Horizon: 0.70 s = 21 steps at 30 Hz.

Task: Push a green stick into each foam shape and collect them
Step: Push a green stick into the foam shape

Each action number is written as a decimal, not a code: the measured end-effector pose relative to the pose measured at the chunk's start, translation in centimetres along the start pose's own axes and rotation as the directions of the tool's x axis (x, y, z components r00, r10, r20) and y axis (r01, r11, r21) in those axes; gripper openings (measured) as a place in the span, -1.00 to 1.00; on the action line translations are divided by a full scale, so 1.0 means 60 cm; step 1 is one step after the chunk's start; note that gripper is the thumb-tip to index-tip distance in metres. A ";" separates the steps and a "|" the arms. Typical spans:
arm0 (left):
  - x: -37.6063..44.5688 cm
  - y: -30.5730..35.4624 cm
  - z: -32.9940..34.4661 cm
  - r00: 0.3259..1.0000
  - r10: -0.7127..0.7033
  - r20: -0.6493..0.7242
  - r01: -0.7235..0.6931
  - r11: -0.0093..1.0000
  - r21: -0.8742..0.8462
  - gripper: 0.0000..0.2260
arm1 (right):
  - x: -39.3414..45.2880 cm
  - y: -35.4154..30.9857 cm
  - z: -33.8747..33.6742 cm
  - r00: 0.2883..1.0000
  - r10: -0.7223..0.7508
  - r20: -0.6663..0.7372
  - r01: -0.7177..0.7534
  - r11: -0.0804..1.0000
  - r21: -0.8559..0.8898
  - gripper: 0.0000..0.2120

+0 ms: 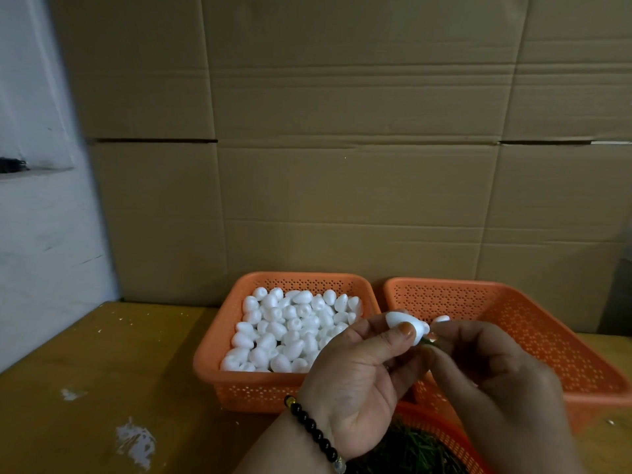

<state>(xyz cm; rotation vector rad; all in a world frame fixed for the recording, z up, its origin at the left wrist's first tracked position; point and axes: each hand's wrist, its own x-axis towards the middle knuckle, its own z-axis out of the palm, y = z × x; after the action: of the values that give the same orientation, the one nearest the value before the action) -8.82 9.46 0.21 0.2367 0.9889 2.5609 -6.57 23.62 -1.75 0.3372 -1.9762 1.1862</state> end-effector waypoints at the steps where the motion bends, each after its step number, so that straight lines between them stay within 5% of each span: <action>1: 0.001 0.000 -0.001 1.000 0.000 -0.007 0.000 1.000 0.000 -0.78 | 0.000 0.002 0.000 1.000 0.025 0.008 -0.025 0.999 0.025 -0.57; 6: 0.003 -0.001 -0.006 1.000 -0.023 0.012 0.023 1.000 0.006 -0.81 | 0.001 0.001 0.002 1.000 0.003 0.027 -0.004 0.999 0.034 -0.49; 10: 0.000 -0.009 -0.005 0.998 -0.039 0.041 0.037 0.998 0.048 -0.84 | 0.005 -0.009 0.000 0.992 -0.120 0.038 0.123 0.988 -0.094 -0.65; 14: 0.002 -0.022 -0.005 0.997 -0.055 0.050 0.048 0.989 0.140 -0.67 | 0.006 -0.006 0.002 0.982 -0.180 0.051 0.185 0.974 -0.133 -0.78; 21: 0.009 -0.038 -0.005 0.997 -0.030 -0.075 0.044 0.979 0.201 -0.47 | 0.019 0.007 -0.019 0.997 -0.043 0.061 0.055 0.973 -0.226 -0.80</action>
<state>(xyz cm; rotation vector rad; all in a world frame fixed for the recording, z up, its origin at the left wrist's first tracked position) -8.75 11.02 -1.55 0.1805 1.2712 2.4505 -6.98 24.98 -0.87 0.3015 -2.1152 0.9160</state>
